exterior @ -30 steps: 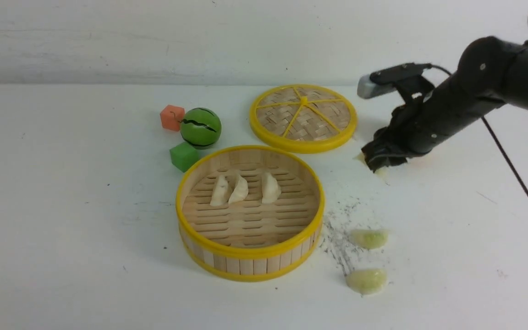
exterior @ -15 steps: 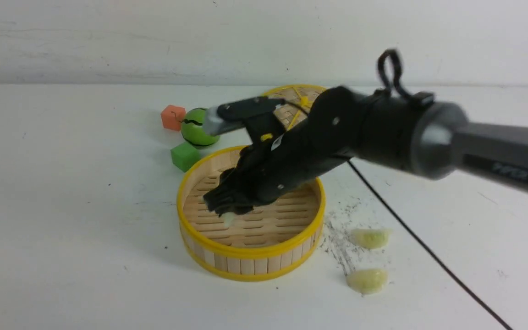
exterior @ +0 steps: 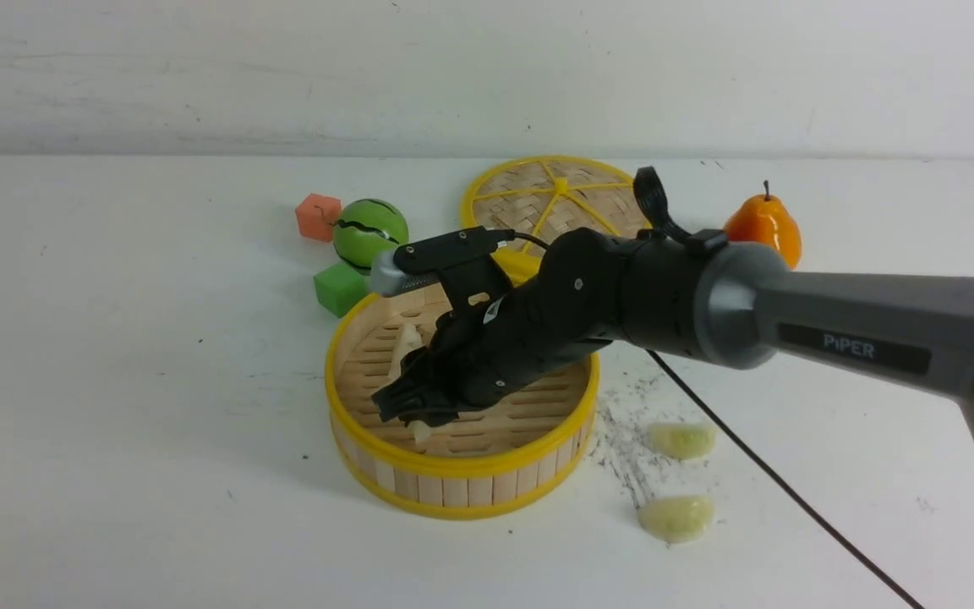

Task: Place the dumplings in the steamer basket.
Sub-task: Use the right arm to put the dumpling into the steamer, then use the right arm to grab a dumpling

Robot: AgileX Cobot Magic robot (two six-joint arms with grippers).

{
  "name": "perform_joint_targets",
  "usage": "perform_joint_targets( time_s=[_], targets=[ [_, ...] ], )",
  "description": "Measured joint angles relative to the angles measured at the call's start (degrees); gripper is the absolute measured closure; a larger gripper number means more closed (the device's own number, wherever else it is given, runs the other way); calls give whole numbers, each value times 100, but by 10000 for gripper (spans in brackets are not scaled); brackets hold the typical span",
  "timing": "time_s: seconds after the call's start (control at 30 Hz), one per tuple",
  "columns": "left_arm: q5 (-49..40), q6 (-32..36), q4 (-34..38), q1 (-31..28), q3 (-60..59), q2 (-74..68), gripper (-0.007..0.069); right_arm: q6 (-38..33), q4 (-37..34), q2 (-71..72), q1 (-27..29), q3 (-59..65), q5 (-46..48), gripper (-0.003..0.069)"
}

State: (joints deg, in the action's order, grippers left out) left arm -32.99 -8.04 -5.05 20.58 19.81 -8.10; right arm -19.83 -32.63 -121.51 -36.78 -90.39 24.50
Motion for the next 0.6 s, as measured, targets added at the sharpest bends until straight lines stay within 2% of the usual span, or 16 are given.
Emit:
perform_joint_targets(
  time_s=[0.1, 0.23, 0.43, 0.6],
  targets=[
    [0, 0, 0, 0, 0, 0, 604, 0, 5, -70, 0, 0, 19, 277],
    [0, 0, 0, 0, 0, 0, 601, 0, 5, 21, 11, 0, 25, 206],
    [0, 0, 0, 0, 0, 0, 600, 0, 258, 792, 90, 0, 256, 188],
    [0, 0, 0, 0, 0, 0, 600, 177, 1353, 1980, 724, 0, 1158, 188]
  ],
)
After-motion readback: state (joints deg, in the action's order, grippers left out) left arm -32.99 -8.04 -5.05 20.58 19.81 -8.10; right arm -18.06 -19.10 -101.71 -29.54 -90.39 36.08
